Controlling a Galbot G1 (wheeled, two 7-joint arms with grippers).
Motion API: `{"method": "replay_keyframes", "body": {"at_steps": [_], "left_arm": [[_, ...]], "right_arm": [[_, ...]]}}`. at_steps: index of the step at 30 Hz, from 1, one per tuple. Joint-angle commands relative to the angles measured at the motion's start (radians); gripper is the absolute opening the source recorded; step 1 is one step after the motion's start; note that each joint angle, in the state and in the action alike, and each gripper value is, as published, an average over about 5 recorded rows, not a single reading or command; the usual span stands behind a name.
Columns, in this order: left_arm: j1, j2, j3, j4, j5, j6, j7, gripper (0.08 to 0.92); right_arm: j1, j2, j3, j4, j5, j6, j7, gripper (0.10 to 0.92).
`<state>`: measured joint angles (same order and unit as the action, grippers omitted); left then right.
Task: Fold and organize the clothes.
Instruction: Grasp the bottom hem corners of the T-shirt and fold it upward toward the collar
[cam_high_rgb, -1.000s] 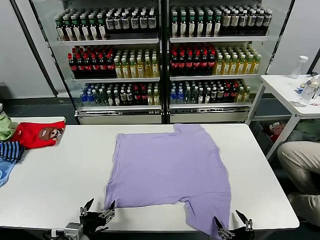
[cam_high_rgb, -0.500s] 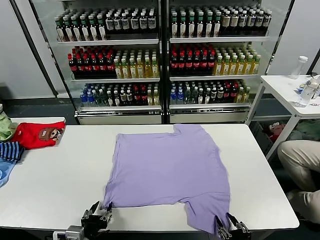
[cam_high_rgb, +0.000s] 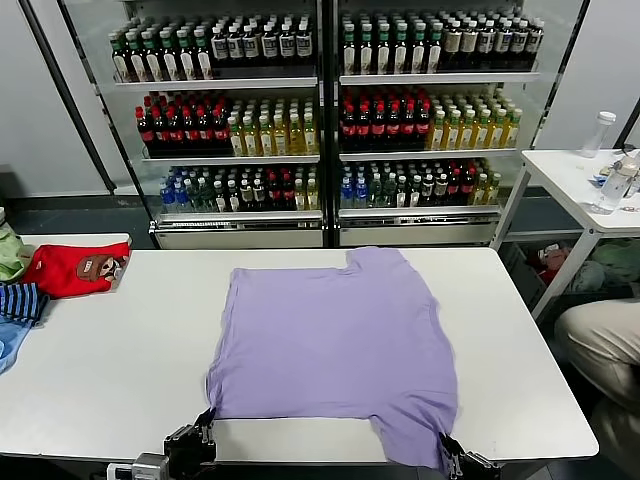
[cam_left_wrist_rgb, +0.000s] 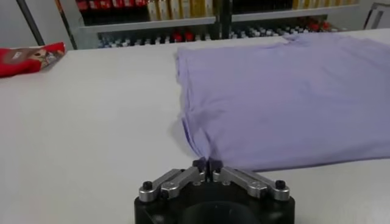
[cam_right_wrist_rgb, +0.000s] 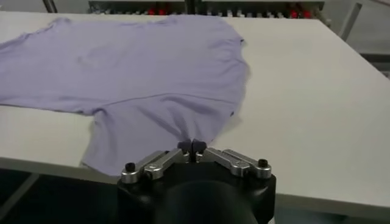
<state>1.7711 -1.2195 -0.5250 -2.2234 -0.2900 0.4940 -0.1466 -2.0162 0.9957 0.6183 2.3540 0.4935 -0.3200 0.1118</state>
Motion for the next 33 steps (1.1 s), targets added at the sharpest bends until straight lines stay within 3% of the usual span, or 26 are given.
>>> {"method": "replay_keyframes", "body": {"at_steps": [1,6,10,15,23,33], "left_arm": [[0.269,0.108,-0.101,-0.158,-0.023,-0.044,-0.049,0.09],[0.371,0.128,-0.175,-0.207,-0.043,-0.071,-0.087,0.09],[0.372,0.139,-0.253,-0.249,-0.068,-0.072,-0.097,0.09],[0.196,0.15,-0.254,-0.208,-0.11,-0.05,-0.05,0.09],[-0.201,0.12,-0.081,0.037,-0.105,-0.025,0.009,0.09],[-0.333,0.075,-0.014,0.156,-0.053,-0.025,0.053,0.09]], "right_arm": [[-0.149,-0.023,0.115,0.158,0.023,0.002,-0.009,0.122],[-0.201,-0.006,0.091,0.197,-0.016,0.01,-0.01,0.122],[-0.173,-0.001,0.086,0.216,-0.019,0.014,-0.005,0.122],[0.032,0.01,0.037,0.16,0.0,-0.02,0.023,0.122],[0.397,0.014,-0.142,-0.02,-0.005,-0.133,0.088,0.122],[0.524,0.014,-0.195,-0.159,-0.003,-0.148,0.101,0.122]]}}
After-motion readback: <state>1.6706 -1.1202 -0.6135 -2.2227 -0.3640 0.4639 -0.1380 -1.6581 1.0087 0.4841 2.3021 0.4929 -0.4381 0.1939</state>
